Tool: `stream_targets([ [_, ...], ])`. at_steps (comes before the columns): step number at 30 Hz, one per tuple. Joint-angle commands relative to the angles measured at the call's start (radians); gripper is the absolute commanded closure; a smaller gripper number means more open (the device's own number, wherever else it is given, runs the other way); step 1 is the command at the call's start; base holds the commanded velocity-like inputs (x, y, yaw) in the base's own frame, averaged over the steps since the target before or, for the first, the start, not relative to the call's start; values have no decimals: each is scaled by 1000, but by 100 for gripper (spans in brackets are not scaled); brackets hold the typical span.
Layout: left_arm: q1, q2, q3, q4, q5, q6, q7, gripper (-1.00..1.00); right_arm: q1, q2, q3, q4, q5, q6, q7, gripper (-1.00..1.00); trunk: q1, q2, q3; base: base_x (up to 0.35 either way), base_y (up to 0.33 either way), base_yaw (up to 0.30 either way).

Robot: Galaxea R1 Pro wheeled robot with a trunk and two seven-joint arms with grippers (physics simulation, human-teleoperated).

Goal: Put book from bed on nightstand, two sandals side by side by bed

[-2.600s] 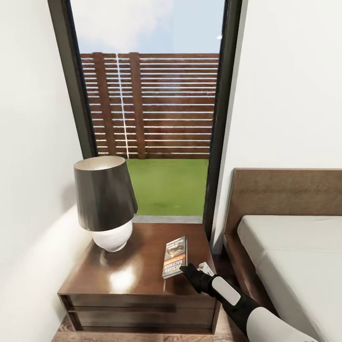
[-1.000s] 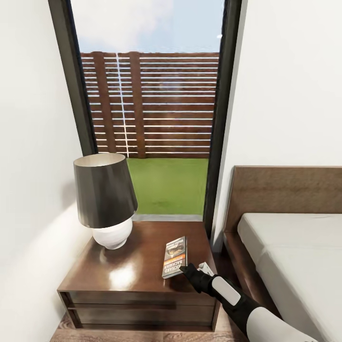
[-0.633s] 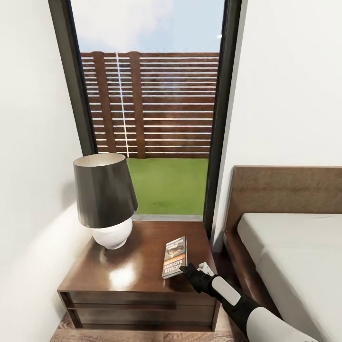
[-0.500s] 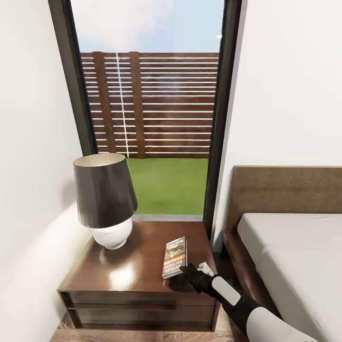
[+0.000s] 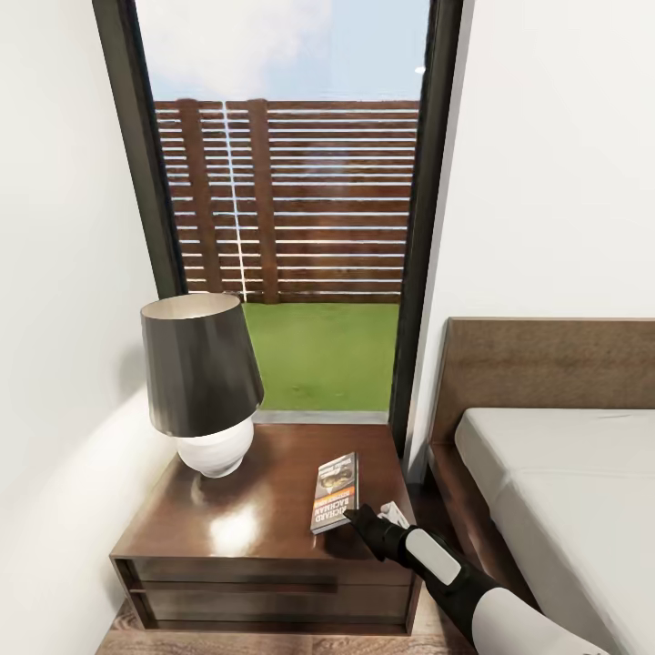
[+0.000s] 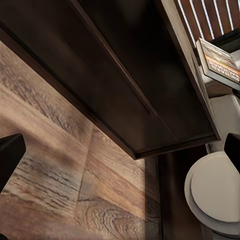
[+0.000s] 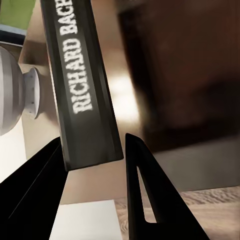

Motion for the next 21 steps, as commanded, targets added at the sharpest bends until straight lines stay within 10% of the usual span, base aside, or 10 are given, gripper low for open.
stream_targets([
  [1, 1, 0, 5, -1, -4, -7, -1, -100, -2, 0, 5, 0, -4, 0, 2, 100, 0, 0, -1, 0, 0, 0],
  [21, 1, 0, 5, -1, -4, -7, -1, -100, -3, -1, 5, -12, -4, 3, -8, 100, 0, 0, -1, 0, 0, 0],
])
